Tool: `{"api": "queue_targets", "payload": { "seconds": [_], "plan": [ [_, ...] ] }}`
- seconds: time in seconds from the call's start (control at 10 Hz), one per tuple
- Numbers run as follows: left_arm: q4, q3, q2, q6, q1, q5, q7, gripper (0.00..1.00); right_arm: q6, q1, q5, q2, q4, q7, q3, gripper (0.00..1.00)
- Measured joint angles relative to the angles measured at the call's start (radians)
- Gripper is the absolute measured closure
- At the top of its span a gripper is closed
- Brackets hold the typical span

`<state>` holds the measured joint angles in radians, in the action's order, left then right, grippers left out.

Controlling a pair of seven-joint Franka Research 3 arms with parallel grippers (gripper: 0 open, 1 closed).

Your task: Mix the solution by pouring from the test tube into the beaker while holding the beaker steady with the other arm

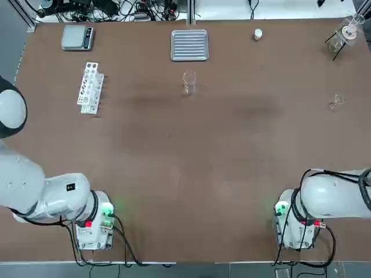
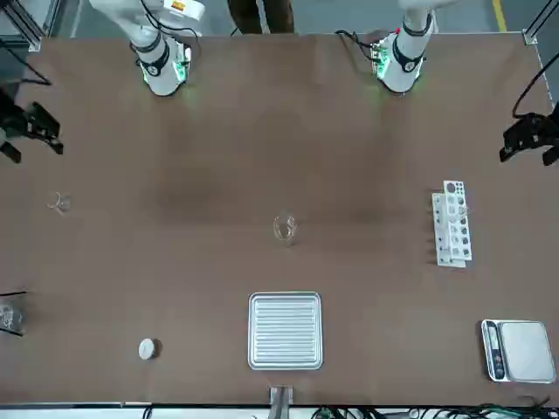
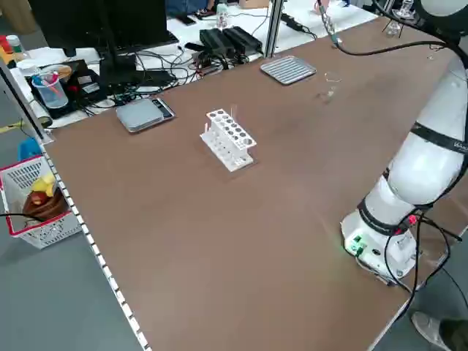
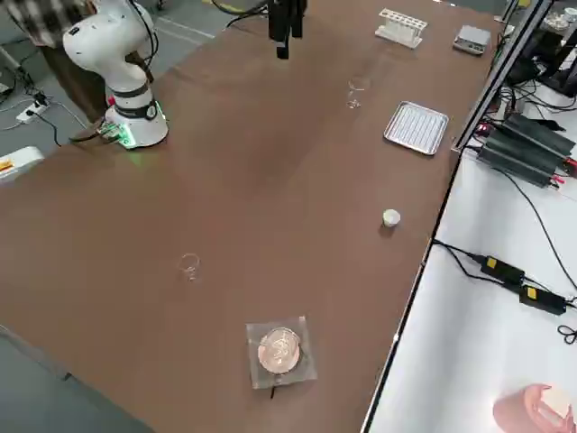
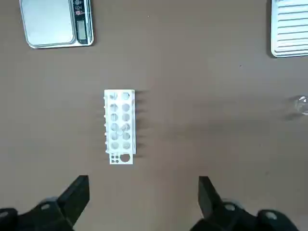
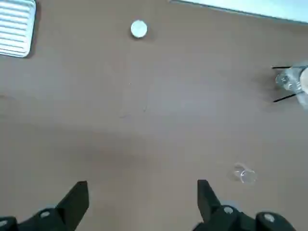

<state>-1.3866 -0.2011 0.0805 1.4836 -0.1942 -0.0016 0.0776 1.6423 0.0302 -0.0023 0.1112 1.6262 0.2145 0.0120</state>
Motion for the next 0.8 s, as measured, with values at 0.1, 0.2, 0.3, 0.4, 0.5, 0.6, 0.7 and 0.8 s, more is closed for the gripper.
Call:
{"api": "queue_targets", "payload": {
  "seconds": [0.1, 0.2, 0.3, 0.4, 0.5, 0.6, 0.7, 0.8],
  "plan": [
    [0.0, -0.003, -0.001, 0.0, 0.0, 0.0, 0.0, 0.0, -0.011, 0.0, 0.0, 0.001, -0.019, -0.001, 0.0, 0.0],
    [0.0, -0.004, -0.001, 0.0, 0.0, 0.0, 0.0, 0.0, -0.012, 0.0, -0.001, 0.001, -0.023, -0.003, 0.0, 0.0],
    [0.0, -0.005, -0.001, 0.0, 0.0, 0.0, 0.007, 0.0, -0.015, 0.0, -0.001, 0.001, -0.023, -0.007, 0.0, 0.0],
    [0.0, -0.006, -0.001, 0.0, 0.0, 0.0, 0.039, 0.0, -0.017, 0.001, -0.002, 0.0, -0.023, -0.008, 0.0, 0.0],
    [0.001, -0.005, 0.0, 0.0, -0.003, 0.0, 0.105, 0.0, -0.017, 0.001, -0.002, 0.0, -0.023, -0.008, 0.0, 0.0],
    [0.006, 0.002, 0.0, 0.002, -0.017, 0.0, 0.187, 0.0, -0.017, 0.001, -0.002, 0.0, -0.023, -0.008, 0.0, 0.0],
    [0.009, 0.011, 0.005, 0.004, -0.03, -0.006, 0.268, 0.0, -0.017, 0.002, -0.002, 0.0, -0.023, -0.008, 0.0, 0.0],
    [0.01, 0.013, 0.015, 0.004, -0.039, -0.023, 0.35, 0.0, -0.017, 0.002, -0.002, 0.0, -0.023, -0.009, 0.0, 0.0]
  ]
}}
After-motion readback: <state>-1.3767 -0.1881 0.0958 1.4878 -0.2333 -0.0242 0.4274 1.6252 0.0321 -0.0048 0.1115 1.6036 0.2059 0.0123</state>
